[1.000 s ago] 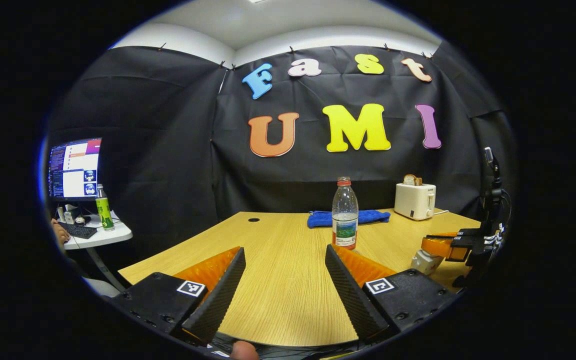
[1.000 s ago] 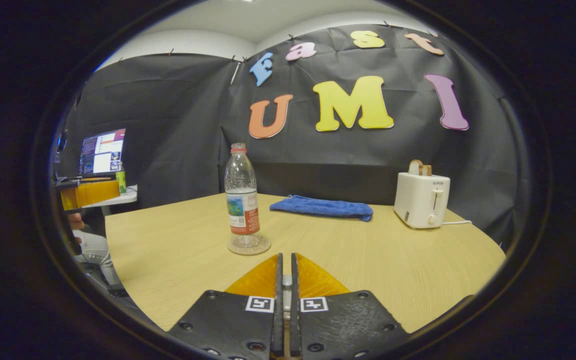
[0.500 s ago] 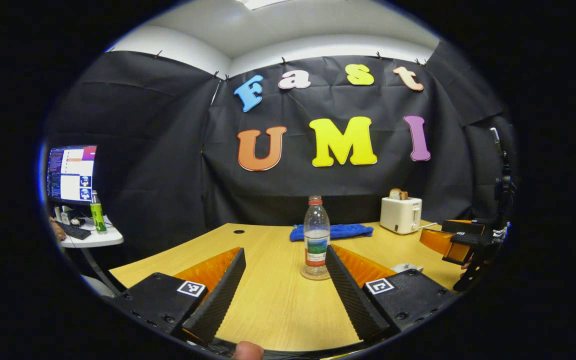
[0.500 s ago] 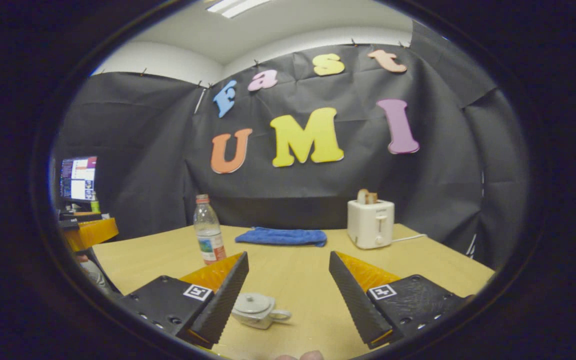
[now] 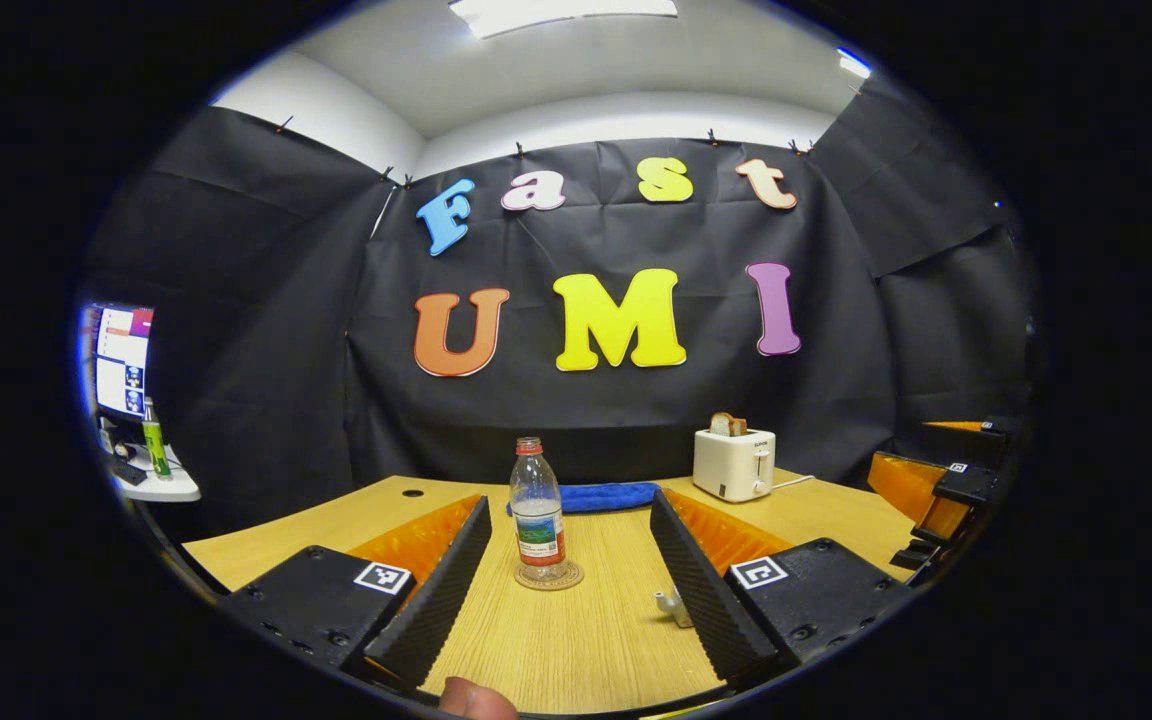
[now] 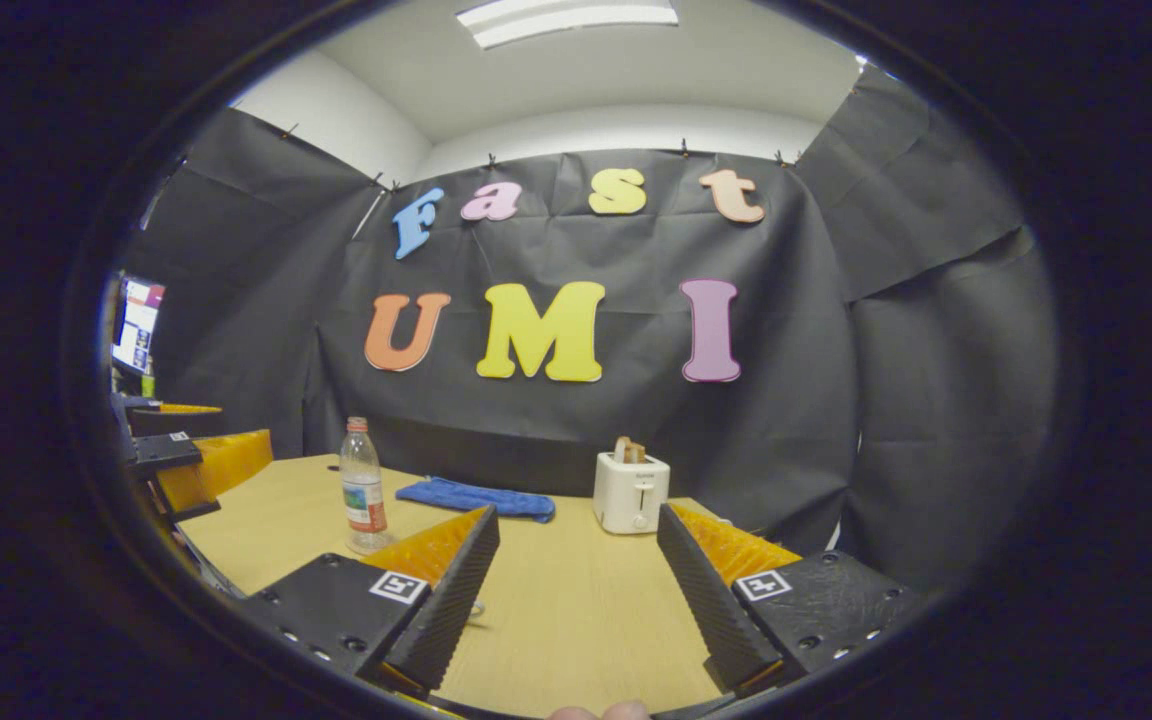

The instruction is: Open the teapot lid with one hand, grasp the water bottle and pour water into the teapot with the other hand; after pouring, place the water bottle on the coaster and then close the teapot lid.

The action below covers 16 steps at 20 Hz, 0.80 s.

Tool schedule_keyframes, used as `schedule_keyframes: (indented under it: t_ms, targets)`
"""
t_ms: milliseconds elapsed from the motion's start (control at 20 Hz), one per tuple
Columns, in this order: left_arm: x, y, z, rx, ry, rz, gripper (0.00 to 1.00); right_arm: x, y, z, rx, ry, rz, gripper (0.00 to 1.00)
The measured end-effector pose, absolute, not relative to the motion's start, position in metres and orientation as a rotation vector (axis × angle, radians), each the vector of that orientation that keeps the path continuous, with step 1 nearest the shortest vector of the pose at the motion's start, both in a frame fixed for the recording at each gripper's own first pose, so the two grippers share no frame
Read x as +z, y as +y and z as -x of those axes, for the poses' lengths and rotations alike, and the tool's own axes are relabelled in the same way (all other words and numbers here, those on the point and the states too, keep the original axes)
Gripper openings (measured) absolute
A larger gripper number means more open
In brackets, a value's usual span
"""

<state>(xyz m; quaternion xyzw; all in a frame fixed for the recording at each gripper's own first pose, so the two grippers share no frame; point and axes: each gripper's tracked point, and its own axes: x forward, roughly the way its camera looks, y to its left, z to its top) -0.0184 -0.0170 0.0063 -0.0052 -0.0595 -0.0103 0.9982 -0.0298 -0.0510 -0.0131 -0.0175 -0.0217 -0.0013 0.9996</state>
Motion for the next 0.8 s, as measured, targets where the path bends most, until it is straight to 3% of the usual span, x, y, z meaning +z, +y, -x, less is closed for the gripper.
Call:
schedule_keyframes:
  t_ms: [800]
  targets:
    - [0.02, 0.009, 0.034, -0.004, -0.14, 0.024, 1.0, 0.014, -0.021, 0.043, -0.018, -0.076, 0.034, 0.95]
